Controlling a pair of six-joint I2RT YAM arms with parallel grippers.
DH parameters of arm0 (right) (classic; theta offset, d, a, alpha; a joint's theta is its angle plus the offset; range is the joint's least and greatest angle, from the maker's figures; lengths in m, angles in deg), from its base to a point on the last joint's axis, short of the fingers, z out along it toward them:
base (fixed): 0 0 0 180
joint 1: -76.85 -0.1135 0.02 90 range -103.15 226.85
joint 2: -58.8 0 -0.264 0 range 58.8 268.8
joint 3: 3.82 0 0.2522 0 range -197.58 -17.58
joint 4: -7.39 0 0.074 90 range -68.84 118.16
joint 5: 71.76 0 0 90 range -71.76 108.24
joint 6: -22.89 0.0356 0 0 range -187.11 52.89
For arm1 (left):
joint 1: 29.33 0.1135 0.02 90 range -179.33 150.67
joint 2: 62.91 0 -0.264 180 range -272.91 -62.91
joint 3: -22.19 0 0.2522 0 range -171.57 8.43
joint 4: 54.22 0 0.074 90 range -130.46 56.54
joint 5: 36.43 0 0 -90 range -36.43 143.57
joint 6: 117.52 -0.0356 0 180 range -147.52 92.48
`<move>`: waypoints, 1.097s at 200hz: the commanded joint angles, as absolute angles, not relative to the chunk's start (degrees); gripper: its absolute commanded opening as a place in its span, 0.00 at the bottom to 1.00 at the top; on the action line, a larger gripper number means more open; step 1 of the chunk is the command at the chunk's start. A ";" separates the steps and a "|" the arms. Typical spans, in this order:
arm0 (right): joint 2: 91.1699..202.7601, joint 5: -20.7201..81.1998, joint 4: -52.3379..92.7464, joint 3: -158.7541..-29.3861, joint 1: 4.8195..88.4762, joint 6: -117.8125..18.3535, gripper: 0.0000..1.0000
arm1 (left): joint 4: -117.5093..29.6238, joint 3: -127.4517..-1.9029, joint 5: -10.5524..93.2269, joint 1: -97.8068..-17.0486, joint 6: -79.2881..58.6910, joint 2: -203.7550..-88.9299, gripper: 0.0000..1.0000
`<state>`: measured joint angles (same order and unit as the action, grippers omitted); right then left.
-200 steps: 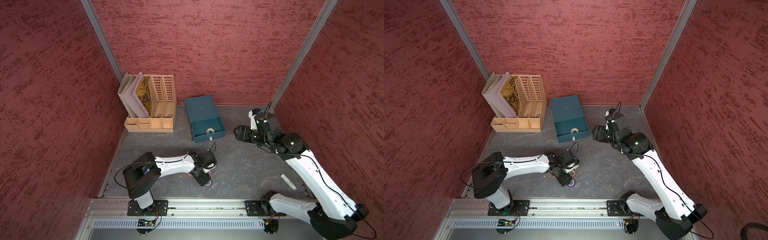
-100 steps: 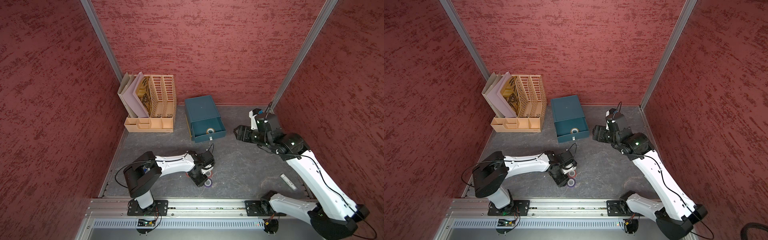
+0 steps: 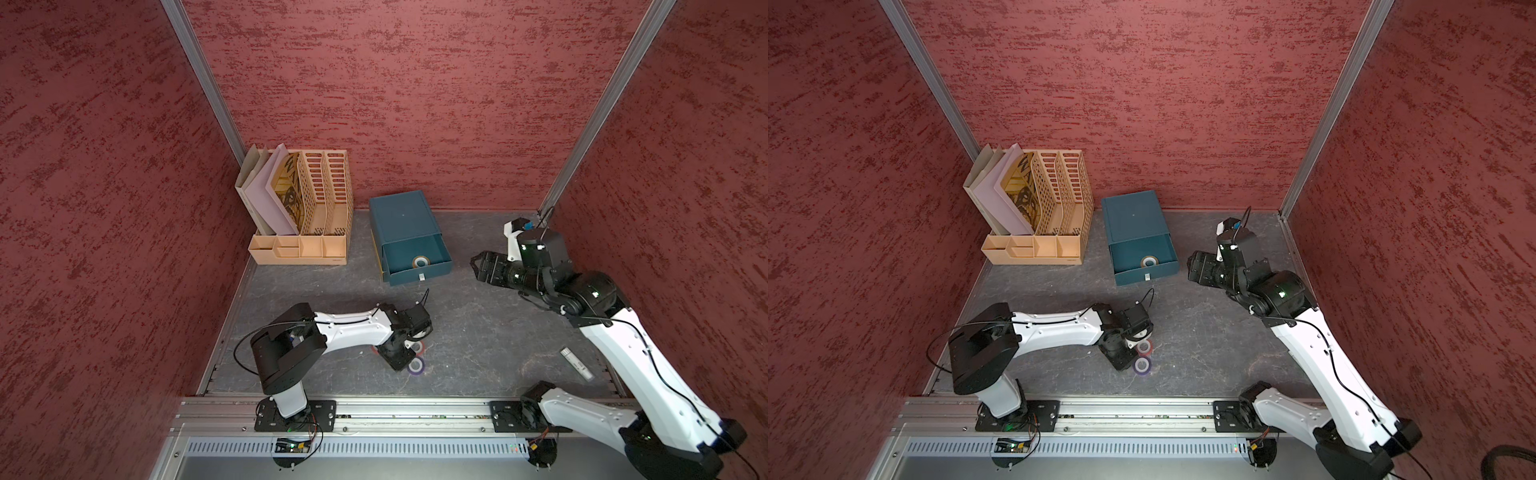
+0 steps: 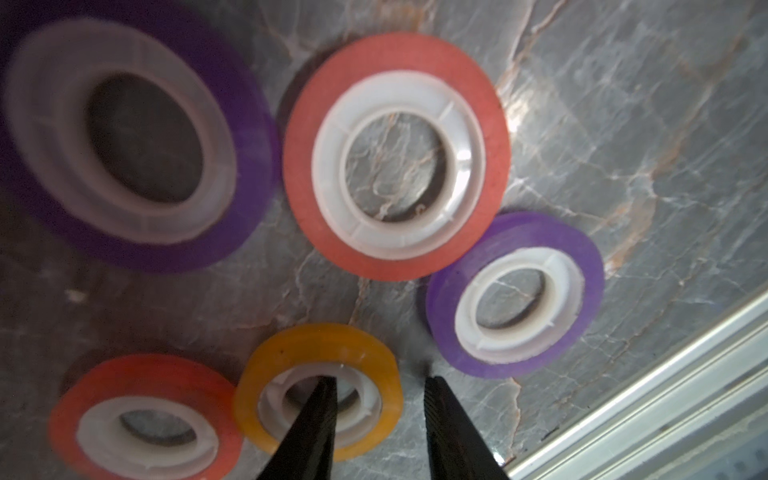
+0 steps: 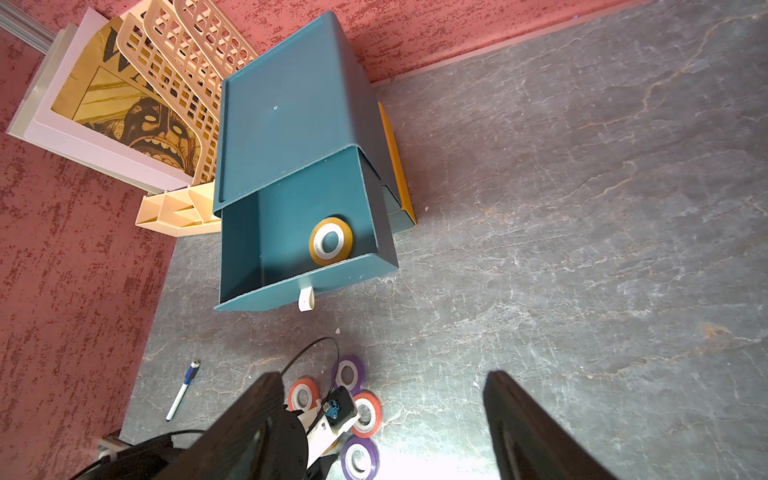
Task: Place the transparent tape into the drawer according to color
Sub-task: Pick up the tape at the center of the board.
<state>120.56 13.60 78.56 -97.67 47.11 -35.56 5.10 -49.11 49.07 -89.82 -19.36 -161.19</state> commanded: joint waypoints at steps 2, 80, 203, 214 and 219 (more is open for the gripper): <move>119.71 12.35 78.59 -97.12 47.70 -34.92 0.82 | 4.98 -48.18 51.52 -91.23 -17.39 -163.89 0.37; 119.62 12.62 77.94 -96.33 47.73 -34.77 0.82 | 5.07 -47.91 53.07 -93.40 -14.87 -165.34 0.17; 120.37 13.27 76.14 -95.36 47.76 -34.59 0.82 | 8.76 -48.41 57.48 -93.49 -12.19 -158.98 0.00; 120.58 13.32 75.92 -95.36 47.76 -34.68 0.82 | 9.44 -48.74 58.16 -93.49 -11.85 -157.85 0.00; 120.72 13.40 75.83 -95.36 47.76 -34.68 0.83 | 9.81 -48.90 58.42 -93.49 -11.77 -157.44 0.00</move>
